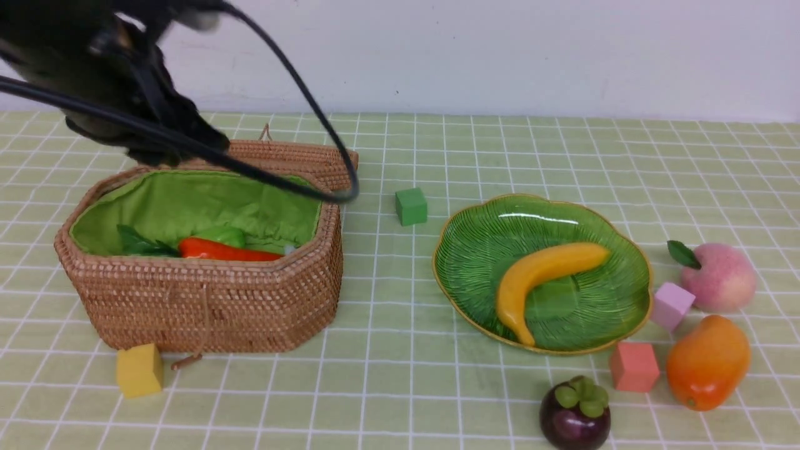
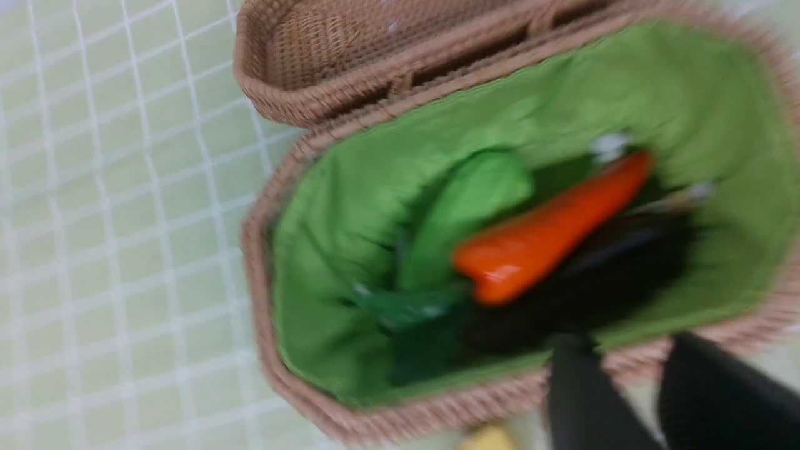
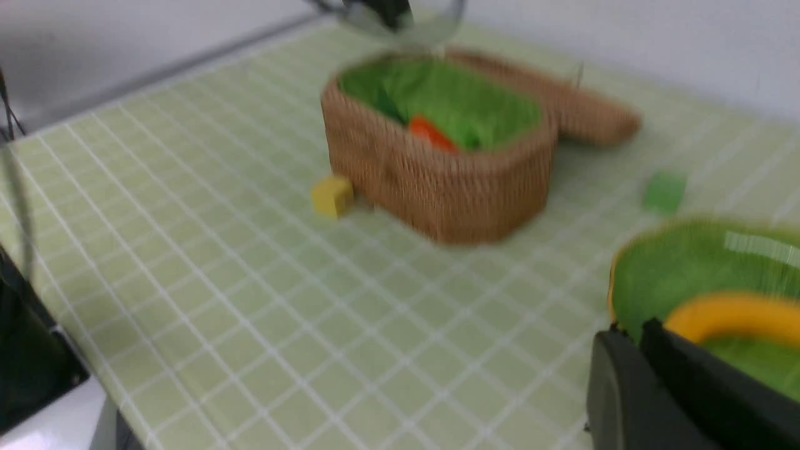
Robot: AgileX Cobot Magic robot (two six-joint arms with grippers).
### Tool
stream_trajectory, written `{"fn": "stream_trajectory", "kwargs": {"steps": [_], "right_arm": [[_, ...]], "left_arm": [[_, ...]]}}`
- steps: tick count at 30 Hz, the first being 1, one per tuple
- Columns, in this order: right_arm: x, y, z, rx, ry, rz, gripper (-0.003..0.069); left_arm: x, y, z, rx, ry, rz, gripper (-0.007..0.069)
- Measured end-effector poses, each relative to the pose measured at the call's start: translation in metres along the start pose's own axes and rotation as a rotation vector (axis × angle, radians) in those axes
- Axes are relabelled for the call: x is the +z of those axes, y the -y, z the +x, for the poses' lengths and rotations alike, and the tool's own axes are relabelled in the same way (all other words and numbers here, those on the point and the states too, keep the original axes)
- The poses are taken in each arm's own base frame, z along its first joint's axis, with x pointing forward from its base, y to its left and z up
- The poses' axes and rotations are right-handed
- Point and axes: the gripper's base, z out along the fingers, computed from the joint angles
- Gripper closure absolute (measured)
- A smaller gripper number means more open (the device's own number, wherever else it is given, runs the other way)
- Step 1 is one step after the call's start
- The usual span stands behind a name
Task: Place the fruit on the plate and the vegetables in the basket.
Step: Use the right arm to grab a mangosteen and put it into the right plate
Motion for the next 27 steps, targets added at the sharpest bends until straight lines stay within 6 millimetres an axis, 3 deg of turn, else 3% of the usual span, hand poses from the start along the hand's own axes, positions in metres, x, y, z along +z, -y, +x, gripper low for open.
{"fn": "stream_trajectory", "kwargs": {"steps": [2, 3, 5, 6, 8, 9, 11, 12, 13, 14, 19, 24, 27], "right_arm": [[0.018, 0.016, 0.002, 0.075, -0.101, 0.013, 0.0606], [0.018, 0.016, 0.002, 0.079, -0.104, 0.013, 0.0606], [0.035, 0.032, 0.004, 0.151, -0.192, 0.029, 0.0611], [0.037, 0.034, 0.005, 0.160, -0.204, 0.033, 0.0612], [0.050, 0.046, 0.008, 0.213, -0.271, 0.052, 0.0627], [0.051, 0.047, 0.008, 0.220, -0.275, 0.053, 0.0629], [0.061, 0.055, 0.012, 0.272, -0.334, 0.062, 0.0642], [0.067, 0.060, 0.014, 0.308, -0.370, 0.064, 0.0646], [0.067, 0.060, 0.014, 0.308, -0.372, 0.063, 0.0646], [0.073, 0.065, 0.016, 0.342, -0.418, 0.065, 0.0647], [0.092, 0.074, 0.016, 0.415, -0.534, 0.073, 0.0648], [0.122, 0.060, 0.019, 0.374, -0.718, 0.131, 0.0648], [0.137, 0.053, 0.024, 0.337, -0.792, 0.179, 0.0642]], "left_arm": [[-0.030, -0.001, 0.010, -0.053, 0.036, 0.054, 0.0622], [-0.033, 0.000, 0.011, -0.059, 0.040, 0.065, 0.0634], [-0.059, 0.003, 0.034, -0.094, 0.086, 0.145, 0.0638], [-0.061, 0.003, 0.037, -0.092, 0.089, 0.145, 0.0638], [-0.074, 0.011, 0.074, -0.145, 0.126, 0.239, 0.0638], [-0.079, 0.011, 0.075, -0.150, 0.138, 0.245, 0.0638], [-0.087, 0.017, 0.114, -0.181, 0.206, 0.309, 0.0638], [-0.089, 0.021, 0.138, -0.175, 0.238, 0.333, 0.0638], [-0.089, 0.022, 0.141, -0.180, 0.243, 0.338, 0.0638], [-0.089, 0.026, 0.163, -0.163, 0.284, 0.364, 0.0638], [-0.079, 0.040, 0.225, -0.092, 0.362, 0.444, 0.0638], [-0.072, 0.050, 0.250, -0.063, 0.440, 0.511, 0.0638], [-0.074, 0.051, 0.251, -0.048, 0.491, 0.522, 0.0638]]}}
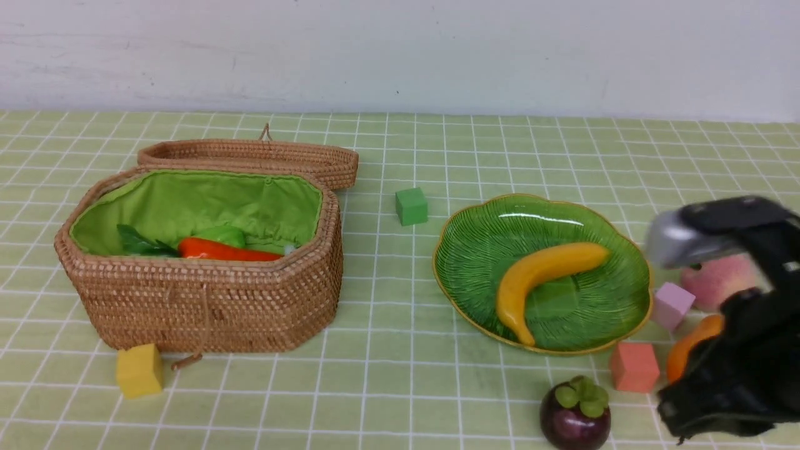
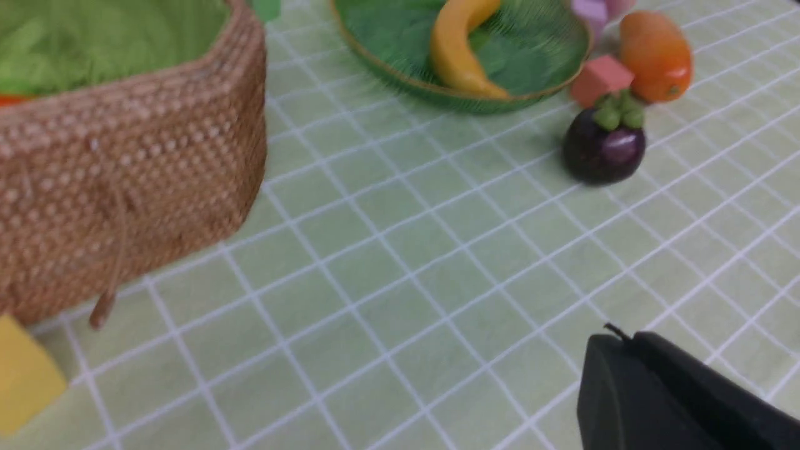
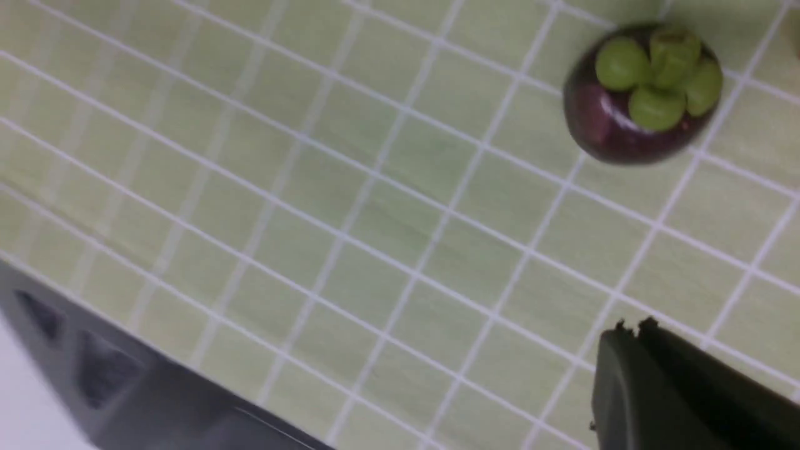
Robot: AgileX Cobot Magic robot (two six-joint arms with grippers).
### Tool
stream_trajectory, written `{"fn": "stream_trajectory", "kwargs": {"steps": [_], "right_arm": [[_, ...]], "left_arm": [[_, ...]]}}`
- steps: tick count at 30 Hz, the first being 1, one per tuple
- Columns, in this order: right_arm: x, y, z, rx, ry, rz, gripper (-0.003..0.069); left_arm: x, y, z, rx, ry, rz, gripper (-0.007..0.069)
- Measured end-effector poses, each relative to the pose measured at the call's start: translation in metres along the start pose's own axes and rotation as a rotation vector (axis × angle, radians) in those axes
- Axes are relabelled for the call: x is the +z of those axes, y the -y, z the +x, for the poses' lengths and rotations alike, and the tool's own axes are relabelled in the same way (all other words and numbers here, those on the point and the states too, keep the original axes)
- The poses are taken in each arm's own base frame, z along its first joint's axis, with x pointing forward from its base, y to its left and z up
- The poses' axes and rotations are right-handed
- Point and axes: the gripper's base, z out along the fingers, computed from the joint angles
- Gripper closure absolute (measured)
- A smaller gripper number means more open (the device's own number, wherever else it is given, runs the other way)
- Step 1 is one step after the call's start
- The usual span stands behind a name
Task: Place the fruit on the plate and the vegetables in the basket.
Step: Use the right arm to grab a mangosteen and put it into the right plate
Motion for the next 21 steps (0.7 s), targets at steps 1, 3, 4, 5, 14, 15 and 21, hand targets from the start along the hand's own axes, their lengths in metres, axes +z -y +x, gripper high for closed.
{"fn": "stream_trajectory", "kwargs": {"steps": [1, 3, 4, 5, 14, 15, 21], "right_arm": [[0.006, -0.004, -0.004, 0.008, -0.018, 0.057, 0.0633], [0.014, -0.008, -0.007, 0.017, -0.031, 0.113, 0.0615], [0.019, -0.010, -0.011, 0.031, -0.029, 0.149, 0.0590], [0.022, -0.010, -0.012, 0.040, -0.028, 0.165, 0.0571], [0.055, 0.000, -0.033, 0.132, -0.024, 0.193, 0.0112], [0.058, 0.001, -0.034, 0.140, -0.026, 0.195, 0.0079], [0.090, 0.008, -0.043, 0.175, -0.086, 0.219, -0.0010]], "left_arm": [[-0.001, 0.002, -0.001, 0.016, 0.026, 0.016, 0.0638], [-0.001, 0.003, -0.002, 0.024, 0.045, 0.033, 0.0638], [-0.002, 0.005, -0.004, 0.035, 0.070, 0.052, 0.0638], [-0.002, 0.006, -0.006, 0.038, 0.085, 0.062, 0.0638], [-0.005, 0.013, -0.021, 0.078, 0.262, 0.128, 0.0638], [-0.006, 0.014, -0.023, 0.086, 0.273, 0.133, 0.0638], [-0.006, 0.014, -0.024, 0.121, 0.292, 0.133, 0.0638]]}}
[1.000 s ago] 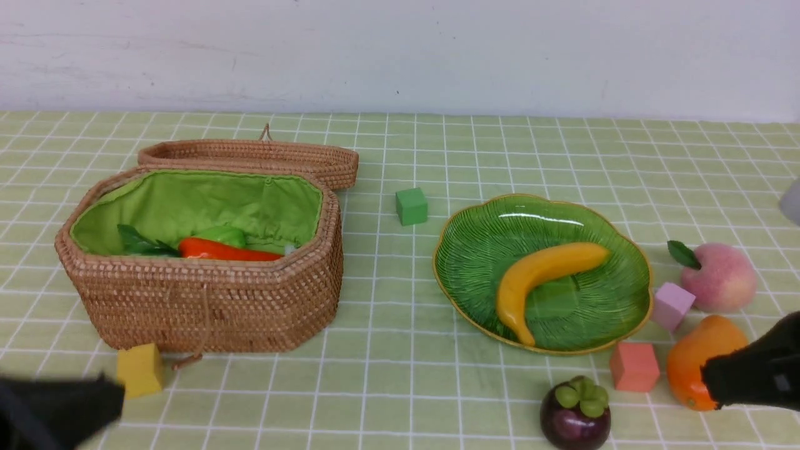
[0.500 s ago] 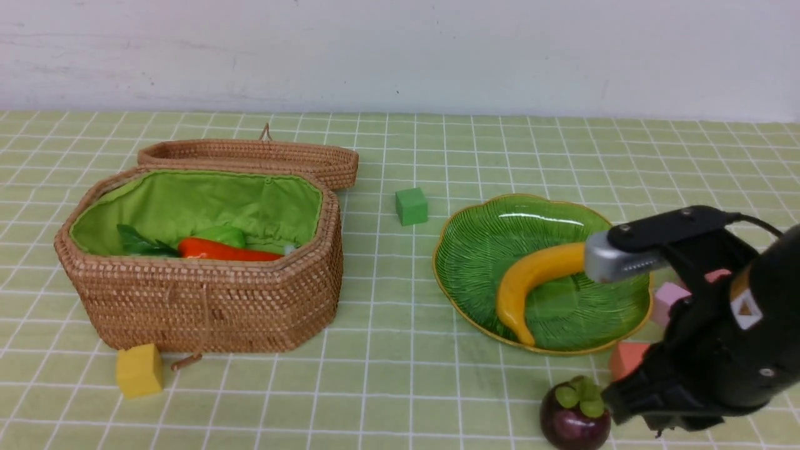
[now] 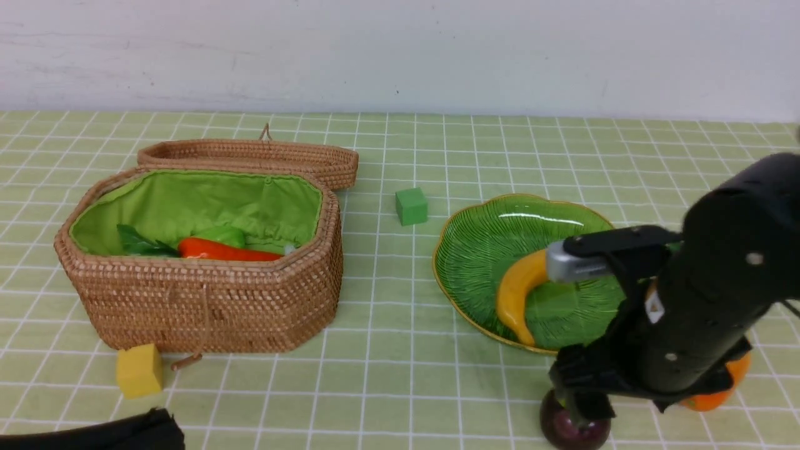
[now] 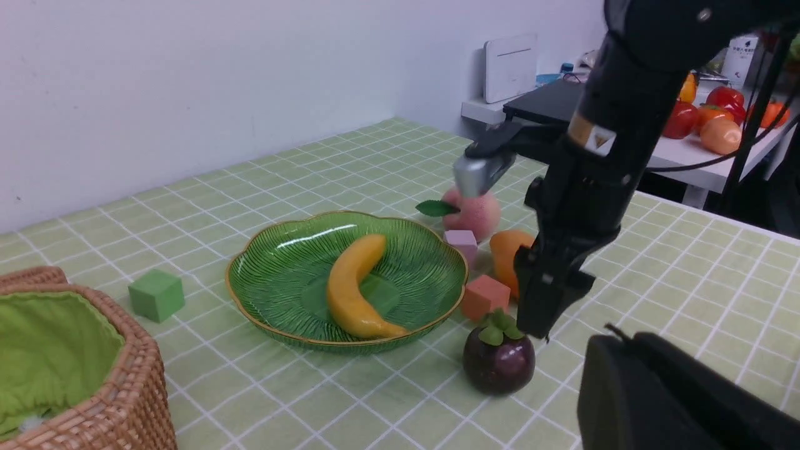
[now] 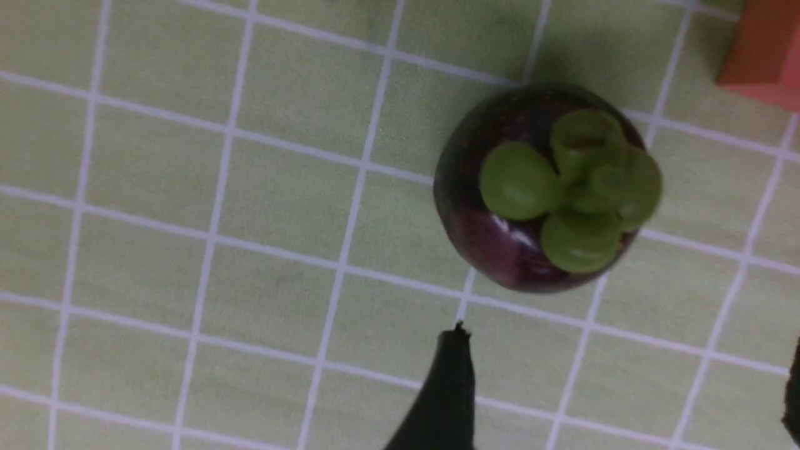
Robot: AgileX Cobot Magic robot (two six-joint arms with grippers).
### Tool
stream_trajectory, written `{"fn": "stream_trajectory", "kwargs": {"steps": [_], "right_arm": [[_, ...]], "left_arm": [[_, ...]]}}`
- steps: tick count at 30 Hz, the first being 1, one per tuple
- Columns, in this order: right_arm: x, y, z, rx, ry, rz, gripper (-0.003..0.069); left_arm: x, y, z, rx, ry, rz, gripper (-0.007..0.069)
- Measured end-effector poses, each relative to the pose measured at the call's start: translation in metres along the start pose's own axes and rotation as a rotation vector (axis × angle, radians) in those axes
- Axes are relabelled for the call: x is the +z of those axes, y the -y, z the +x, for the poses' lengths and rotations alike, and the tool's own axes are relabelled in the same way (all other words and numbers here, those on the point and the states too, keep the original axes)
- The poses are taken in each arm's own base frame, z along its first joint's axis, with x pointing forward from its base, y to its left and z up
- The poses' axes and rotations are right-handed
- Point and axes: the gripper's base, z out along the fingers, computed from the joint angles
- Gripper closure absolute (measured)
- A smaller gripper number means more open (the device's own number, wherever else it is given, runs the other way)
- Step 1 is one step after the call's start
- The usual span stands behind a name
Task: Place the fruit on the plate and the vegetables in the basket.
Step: Use the right arm to grab a mangosteen and put it into the right plate
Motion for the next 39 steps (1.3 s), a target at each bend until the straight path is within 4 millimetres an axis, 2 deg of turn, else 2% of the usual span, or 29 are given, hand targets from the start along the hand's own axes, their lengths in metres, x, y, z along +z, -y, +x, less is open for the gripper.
{"fn": "stream_trajectory", "kwargs": {"steps": [4, 9, 21, 26, 39], "right_arm": [[0.021, -0.004, -0.009, -0.001, 0.000, 0.000, 0.0034], [0.034, -0.006, -0.015, 0.002, 0.021, -0.007, 0.0062], [0.040, 0.001, -0.022, 0.047, 0.035, -0.004, 0.0067], [0.056, 0.001, -0.023, 0.048, 0.001, 0.009, 0.0066], [0.071, -0.001, -0.028, 0.046, -0.017, 0.019, 0.0057]], "left_arm": [[0.000, 0.000, 0.000, 0.004, 0.002, 0.001, 0.0638], [0.000, 0.000, 0.000, 0.005, 0.003, 0.001, 0.0638], [0.000, 0.001, 0.000, 0.006, -0.004, 0.012, 0.0638], [0.000, 0.002, 0.001, 0.006, -0.006, 0.016, 0.0638], [0.000, 0.003, 0.004, 0.040, -0.039, 0.030, 0.0637]]}}
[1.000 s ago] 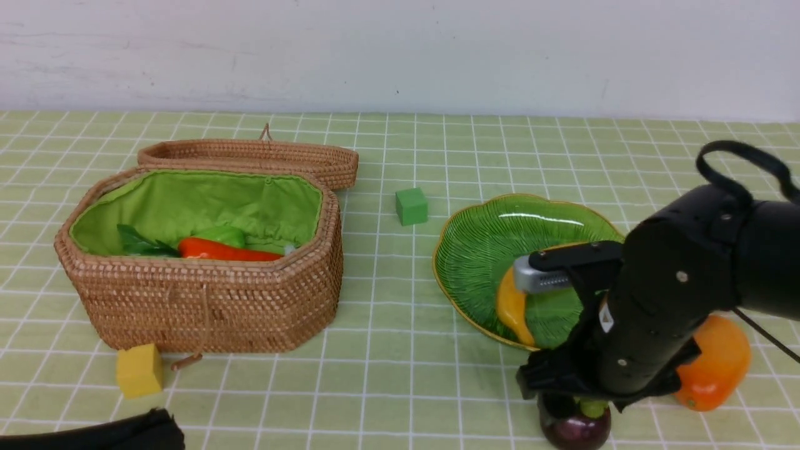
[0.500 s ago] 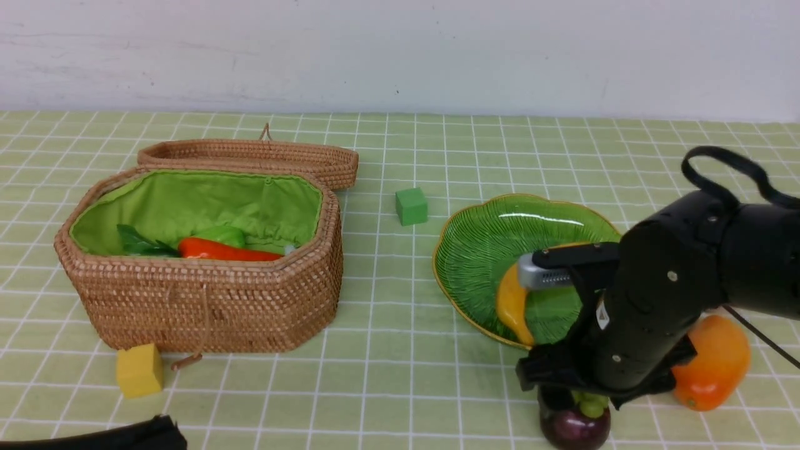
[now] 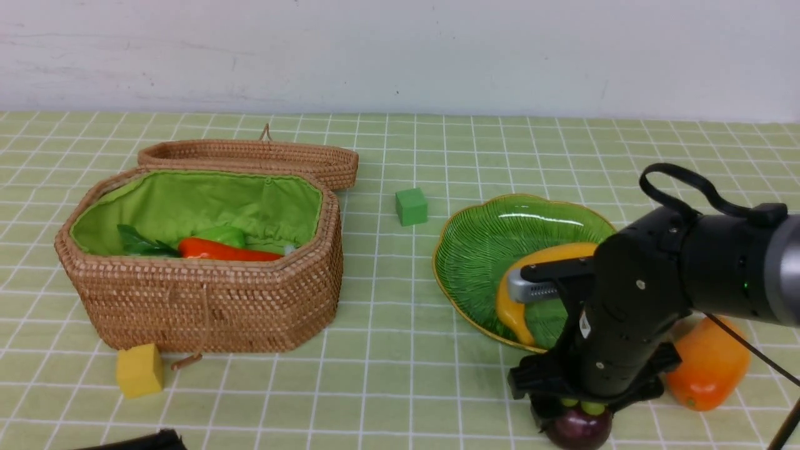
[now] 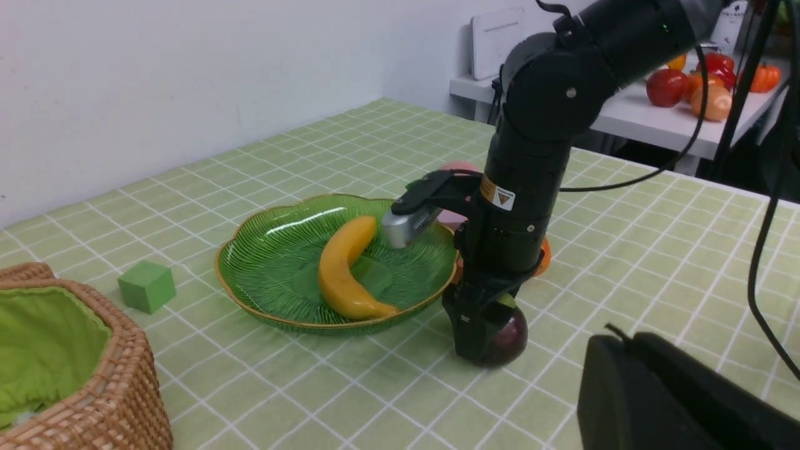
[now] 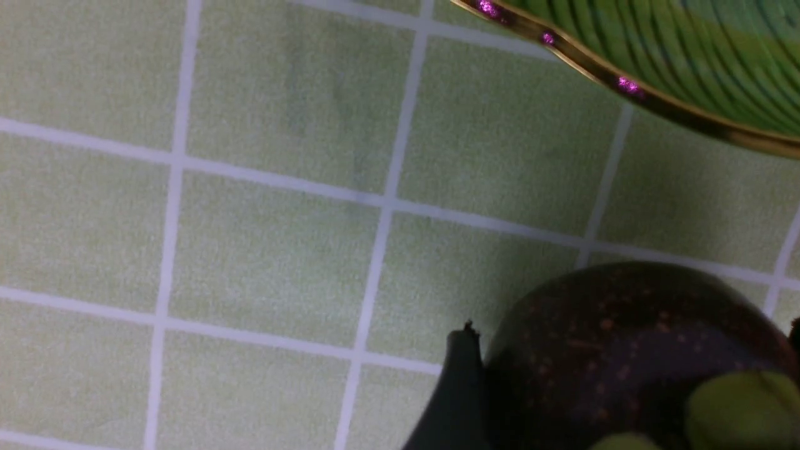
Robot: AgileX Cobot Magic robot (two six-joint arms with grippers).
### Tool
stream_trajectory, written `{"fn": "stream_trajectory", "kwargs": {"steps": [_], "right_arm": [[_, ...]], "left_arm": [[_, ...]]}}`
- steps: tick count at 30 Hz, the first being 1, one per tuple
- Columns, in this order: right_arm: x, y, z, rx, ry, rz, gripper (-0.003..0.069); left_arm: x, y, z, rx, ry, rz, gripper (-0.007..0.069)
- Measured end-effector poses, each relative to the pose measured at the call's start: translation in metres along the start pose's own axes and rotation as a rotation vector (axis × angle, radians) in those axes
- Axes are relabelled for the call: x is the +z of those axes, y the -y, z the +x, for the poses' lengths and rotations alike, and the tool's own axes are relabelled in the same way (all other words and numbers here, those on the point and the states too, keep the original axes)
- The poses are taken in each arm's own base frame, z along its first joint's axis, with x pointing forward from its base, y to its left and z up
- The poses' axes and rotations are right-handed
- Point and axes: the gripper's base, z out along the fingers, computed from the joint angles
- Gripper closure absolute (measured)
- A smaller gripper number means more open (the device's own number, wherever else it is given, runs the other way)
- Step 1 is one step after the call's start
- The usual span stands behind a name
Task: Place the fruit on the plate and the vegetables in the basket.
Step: Use the right arm to grab a mangosteen and put it into the right plate
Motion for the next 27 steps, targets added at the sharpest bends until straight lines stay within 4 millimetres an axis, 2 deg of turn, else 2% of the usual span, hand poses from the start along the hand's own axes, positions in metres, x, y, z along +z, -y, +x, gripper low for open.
{"fn": "stream_trajectory", "kwargs": {"steps": [27], "right_arm": [[0.0041, -0.0004, -0.0004, -0.023, -0.015, -0.013, 0.0069]], "left_arm": [[0.0000, 0.0008, 0.0020, 0.021, -0.022, 0.009, 0.0634]]}}
